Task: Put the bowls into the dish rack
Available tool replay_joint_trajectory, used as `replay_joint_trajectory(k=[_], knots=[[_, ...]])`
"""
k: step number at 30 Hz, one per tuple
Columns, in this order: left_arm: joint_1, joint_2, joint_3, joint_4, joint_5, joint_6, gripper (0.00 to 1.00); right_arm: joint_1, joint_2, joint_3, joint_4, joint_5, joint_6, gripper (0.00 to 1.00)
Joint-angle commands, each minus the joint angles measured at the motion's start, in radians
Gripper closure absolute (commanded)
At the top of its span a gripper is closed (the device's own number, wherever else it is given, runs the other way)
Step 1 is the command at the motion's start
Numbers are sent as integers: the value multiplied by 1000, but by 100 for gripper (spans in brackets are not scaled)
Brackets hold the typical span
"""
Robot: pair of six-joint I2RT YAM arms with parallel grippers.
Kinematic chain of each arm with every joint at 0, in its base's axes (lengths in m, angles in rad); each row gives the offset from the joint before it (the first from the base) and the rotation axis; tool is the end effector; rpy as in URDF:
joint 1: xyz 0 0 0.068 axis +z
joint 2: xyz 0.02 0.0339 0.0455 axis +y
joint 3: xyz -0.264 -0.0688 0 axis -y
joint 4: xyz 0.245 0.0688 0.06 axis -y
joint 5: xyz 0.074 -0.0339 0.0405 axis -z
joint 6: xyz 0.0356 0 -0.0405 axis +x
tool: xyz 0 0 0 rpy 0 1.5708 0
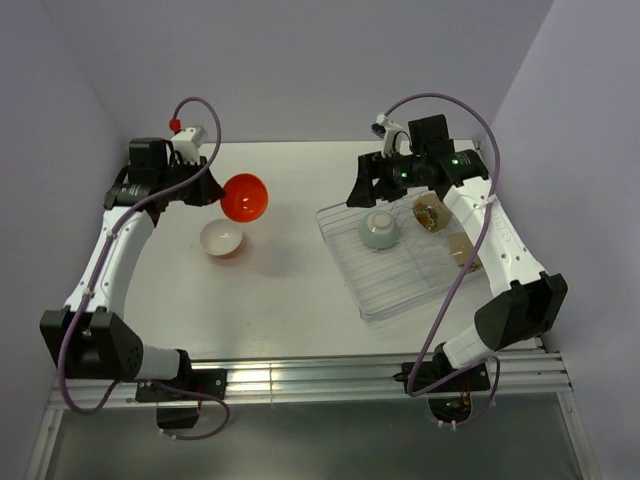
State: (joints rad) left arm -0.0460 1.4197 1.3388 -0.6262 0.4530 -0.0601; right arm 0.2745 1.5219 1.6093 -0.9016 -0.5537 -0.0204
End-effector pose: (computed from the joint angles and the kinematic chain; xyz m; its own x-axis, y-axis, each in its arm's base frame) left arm 0.3089 -0.0298 0.3456 -0.6702 -0.0232 -0.7418 0.3341 0.8831 -0.3295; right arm 0.3005 0.1041 0.3825 -0.6880 -0.2118 -0.6941 -0.5922 0.7167 0.3683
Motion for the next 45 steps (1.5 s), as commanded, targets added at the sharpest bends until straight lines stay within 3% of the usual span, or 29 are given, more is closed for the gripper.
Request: replay_joint_trajectory(k=[1,4,9,20,25,29,45], knots=[[-31,-114,-44,187,183,-105,100,-6,-45,-14,116,-295,128,14],[-64,-157,-70,288,214,-210,100,-8,-54,-51,226,-427,262,10],[-144,-192,-102,394,194,-349,100,-1,-82,-114,414,-506,506,2],[-190,-157,-228,677,331,-651,100,49,-137,-201,622,-520,614,0],[-192,-145,-222,677,335,-662,100,49,-120,-201,576,-520,658,0],[-193,-137,-217,674,342,-670,100,60,-137,-245,638,-482,721,0],[-215,-130,-222,663,349,-656,100,115,-114,-186,604,-397,688,0]])
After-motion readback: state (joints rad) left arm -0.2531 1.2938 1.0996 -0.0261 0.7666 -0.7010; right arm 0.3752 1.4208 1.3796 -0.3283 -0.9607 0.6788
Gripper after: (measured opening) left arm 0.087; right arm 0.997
